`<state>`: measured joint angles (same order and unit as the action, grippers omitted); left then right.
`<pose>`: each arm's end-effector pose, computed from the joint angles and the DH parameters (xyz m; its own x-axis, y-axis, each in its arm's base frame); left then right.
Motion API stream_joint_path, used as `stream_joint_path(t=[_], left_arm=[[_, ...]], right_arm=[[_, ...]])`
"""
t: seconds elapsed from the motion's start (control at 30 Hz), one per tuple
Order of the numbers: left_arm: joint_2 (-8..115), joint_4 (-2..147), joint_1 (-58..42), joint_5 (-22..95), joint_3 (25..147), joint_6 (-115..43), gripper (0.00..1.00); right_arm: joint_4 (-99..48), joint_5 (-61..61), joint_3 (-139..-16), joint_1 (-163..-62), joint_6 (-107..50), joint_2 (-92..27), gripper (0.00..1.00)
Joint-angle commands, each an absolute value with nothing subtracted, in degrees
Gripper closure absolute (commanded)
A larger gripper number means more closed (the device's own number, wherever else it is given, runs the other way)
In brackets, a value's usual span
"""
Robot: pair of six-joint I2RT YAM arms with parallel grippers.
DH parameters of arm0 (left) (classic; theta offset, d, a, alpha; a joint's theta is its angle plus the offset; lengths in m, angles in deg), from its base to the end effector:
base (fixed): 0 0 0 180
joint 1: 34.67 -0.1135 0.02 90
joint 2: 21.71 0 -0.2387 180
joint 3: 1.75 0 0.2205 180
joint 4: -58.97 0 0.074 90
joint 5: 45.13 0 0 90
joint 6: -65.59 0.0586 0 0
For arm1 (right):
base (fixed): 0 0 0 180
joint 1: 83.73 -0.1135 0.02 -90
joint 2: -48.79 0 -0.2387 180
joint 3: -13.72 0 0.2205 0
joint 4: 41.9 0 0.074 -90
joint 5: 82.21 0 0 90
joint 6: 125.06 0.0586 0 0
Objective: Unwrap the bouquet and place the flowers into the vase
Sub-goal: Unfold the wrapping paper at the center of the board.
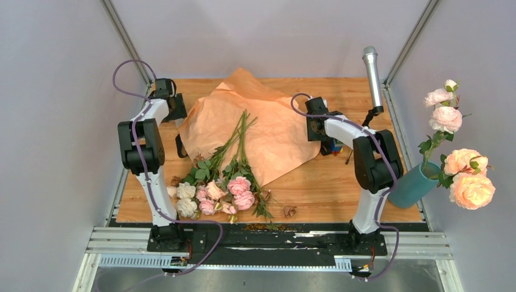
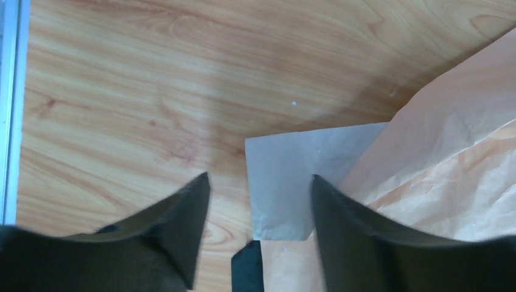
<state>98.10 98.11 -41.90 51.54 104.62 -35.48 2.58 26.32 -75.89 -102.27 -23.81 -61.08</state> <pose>0.4292 0.0613 0.1644 -0.7358 -0.2856 -0.6141 -0.3427 0.9391 -0.0261 0.3503 0.0979 0.1445 -0.8747 -0.0982 -0.4746 -0.0023 0.9801 -0.1986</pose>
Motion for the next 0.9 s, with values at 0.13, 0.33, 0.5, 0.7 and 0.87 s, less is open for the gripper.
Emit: stream_joint_path(t=[0.13, 0.33, 0.5, 0.7, 0.87], left_arm=[[84.82, 102.43, -42.5, 57.77, 104.15, -38.75, 0.11], [74.45, 98.01, -40.58, 51.12, 95.91, -41.89, 0.07], [72.19, 90.21, -36.95, 36.82, 86.83, -49.6, 0.08], [77.55, 84.32, -33.15, 30.33, 83.49, -52.75, 0.08], [80.94, 84.57, -33.18, 31.61, 83.56, -50.81, 0.08]], right_arm=[[2.03, 21.25, -79.93, -105.4, -29.05, -49.1, 0.41], [1.24, 20.72, -83.36, -109.99, -31.41, -48.15, 0.37], [-0.78, 12.09, -87.73, -112.33, -29.89, -52.8, 0.39], [-5.28, 0.33, -91.74, -113.16, -25.21, -60.65, 0.4], [-6.93, 1.28, -96.72, -113.11, -25.53, -67.48, 0.42]])
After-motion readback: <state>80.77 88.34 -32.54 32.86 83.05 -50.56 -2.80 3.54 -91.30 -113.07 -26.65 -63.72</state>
